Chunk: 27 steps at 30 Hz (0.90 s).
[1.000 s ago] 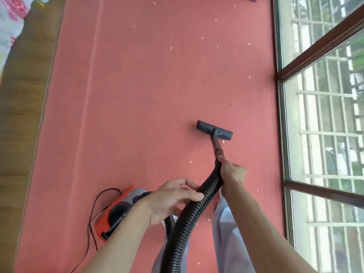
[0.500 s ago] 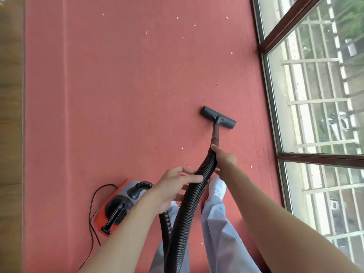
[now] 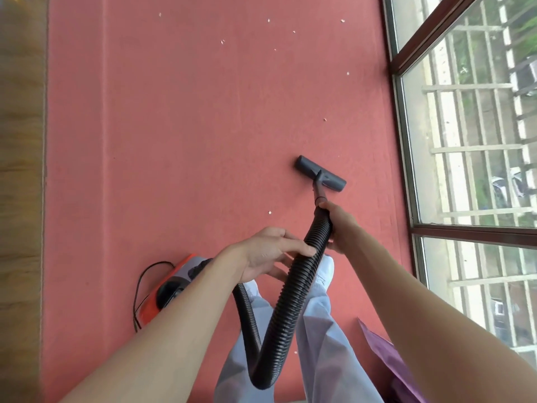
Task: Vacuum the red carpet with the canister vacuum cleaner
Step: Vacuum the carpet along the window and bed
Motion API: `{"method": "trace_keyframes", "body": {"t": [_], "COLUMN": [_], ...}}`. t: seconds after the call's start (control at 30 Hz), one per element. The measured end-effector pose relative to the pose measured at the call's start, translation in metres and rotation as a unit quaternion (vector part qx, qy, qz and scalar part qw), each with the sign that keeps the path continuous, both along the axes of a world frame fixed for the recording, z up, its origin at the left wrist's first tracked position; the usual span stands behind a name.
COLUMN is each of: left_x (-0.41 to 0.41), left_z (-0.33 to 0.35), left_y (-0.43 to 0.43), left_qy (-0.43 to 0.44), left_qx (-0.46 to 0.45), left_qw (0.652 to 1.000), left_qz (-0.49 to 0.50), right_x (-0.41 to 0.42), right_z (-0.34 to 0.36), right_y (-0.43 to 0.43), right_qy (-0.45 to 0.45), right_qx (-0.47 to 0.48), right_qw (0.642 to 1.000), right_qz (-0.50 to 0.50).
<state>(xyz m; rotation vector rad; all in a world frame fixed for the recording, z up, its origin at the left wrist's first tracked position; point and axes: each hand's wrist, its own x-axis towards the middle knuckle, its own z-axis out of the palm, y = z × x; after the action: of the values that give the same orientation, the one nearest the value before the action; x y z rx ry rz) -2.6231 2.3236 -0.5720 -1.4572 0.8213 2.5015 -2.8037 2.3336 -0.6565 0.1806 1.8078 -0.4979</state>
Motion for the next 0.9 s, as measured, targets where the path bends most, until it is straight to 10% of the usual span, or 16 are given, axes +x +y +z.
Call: {"method": "trace_keyframes", "body": {"t": [0.3, 0.57, 0.9], "left_x": [-0.062, -0.07, -0.156], "left_z": [-0.015, 0.009, -0.012], "left_y": [-0.004, -0.033, -0.039], "left_qy": [-0.073, 0.052, -0.005], "left_qx": [-0.088, -0.023, -0.037], "left_qw": [0.979, 0.998, 0.989], "left_qz": [0.171, 0.032, 0.14], "right_x": [-0.041, -0.079, -0.136], "right_z": [-0.008, 0.03, -0.004], "right_y": [-0.05, -0.043, -0.101], "right_qy": [-0.023, -0.198, -0.055], "right_qx": [-0.063, -0.038, -0.062], "right_qw": [0.993, 0.972, 0.996], "right_qz": [-0.097, -0.119, -0.024]}}
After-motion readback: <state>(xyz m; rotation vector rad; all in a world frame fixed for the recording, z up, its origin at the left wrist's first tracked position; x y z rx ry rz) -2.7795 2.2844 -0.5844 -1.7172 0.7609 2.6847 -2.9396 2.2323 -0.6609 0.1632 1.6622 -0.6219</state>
